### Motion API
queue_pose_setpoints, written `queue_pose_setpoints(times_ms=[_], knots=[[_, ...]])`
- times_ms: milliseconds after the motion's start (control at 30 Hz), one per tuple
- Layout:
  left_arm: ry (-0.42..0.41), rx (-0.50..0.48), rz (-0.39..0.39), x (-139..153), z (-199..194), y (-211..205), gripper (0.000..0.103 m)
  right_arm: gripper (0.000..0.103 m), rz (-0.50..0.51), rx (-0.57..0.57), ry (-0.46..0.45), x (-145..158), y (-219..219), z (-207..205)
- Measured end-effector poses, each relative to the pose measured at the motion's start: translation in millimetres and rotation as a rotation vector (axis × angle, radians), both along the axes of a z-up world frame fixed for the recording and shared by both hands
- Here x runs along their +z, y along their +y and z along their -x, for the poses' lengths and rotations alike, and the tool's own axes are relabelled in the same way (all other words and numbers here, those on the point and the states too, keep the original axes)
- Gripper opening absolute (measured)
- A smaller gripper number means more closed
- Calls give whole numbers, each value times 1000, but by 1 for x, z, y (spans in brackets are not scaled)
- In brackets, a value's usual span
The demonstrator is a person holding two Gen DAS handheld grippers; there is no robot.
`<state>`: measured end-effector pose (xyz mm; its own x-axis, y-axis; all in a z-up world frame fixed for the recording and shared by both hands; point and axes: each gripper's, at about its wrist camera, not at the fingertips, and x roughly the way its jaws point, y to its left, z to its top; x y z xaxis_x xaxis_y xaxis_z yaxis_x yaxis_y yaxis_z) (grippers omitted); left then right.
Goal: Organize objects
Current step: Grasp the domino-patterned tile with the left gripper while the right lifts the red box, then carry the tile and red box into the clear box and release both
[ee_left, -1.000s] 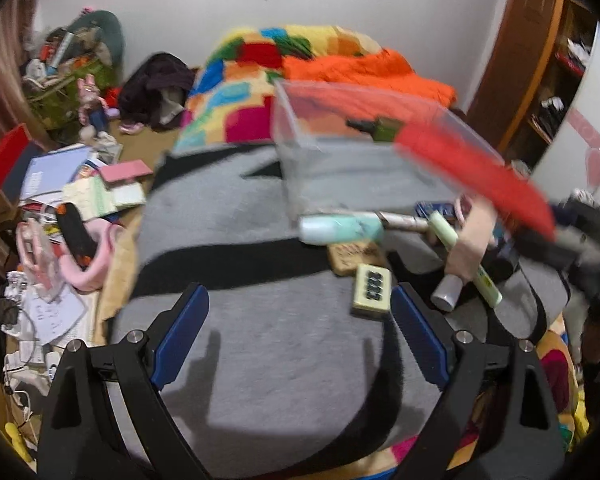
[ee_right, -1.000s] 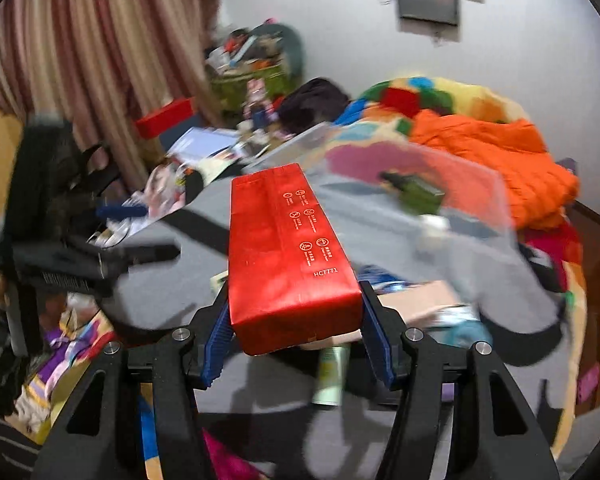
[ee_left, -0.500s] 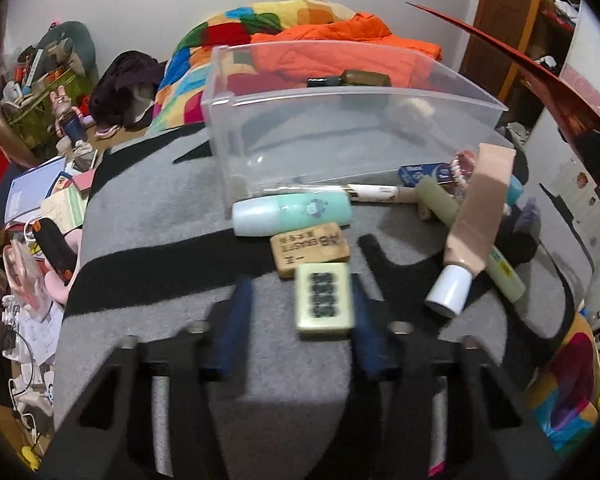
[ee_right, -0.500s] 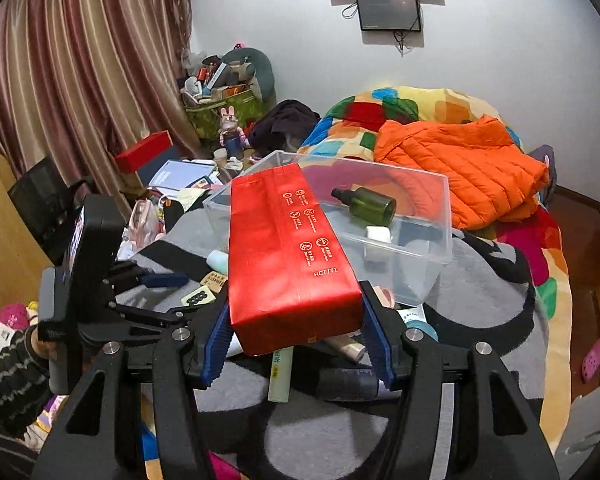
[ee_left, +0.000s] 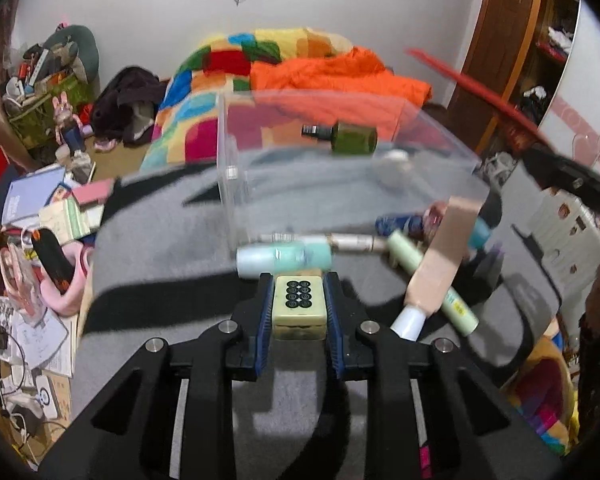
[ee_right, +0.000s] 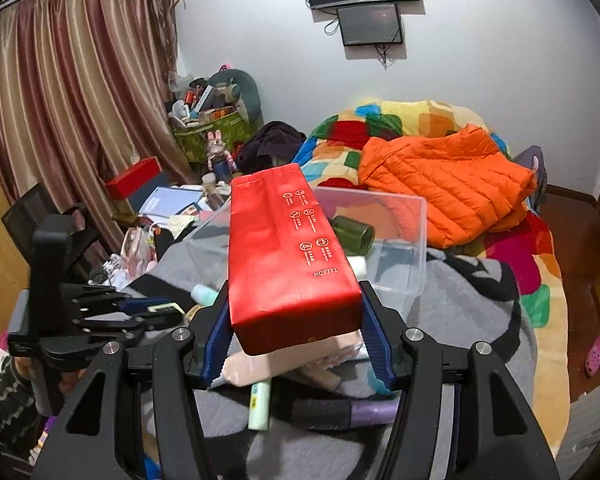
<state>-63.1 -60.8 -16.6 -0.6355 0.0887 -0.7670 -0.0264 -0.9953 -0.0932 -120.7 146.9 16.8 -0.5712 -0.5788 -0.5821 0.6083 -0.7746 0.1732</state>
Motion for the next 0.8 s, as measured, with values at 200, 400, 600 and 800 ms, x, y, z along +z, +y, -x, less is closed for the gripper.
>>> queue_pose_setpoints(times_ms=[200,400,600,800], knots=[[83,25,-10,29,18,-6,24,54,5,-24,9,5,0,19],[108,49,-7,40,48,-12,24,54,-7,-26,-11,1,-11,43],[84,57,-33,35,78,-17,24,54,-14,-3,-116,-16,-25,76],[33,52,-38,19,105,-16,24,54,-56,16,-173,-34,-44,102]])
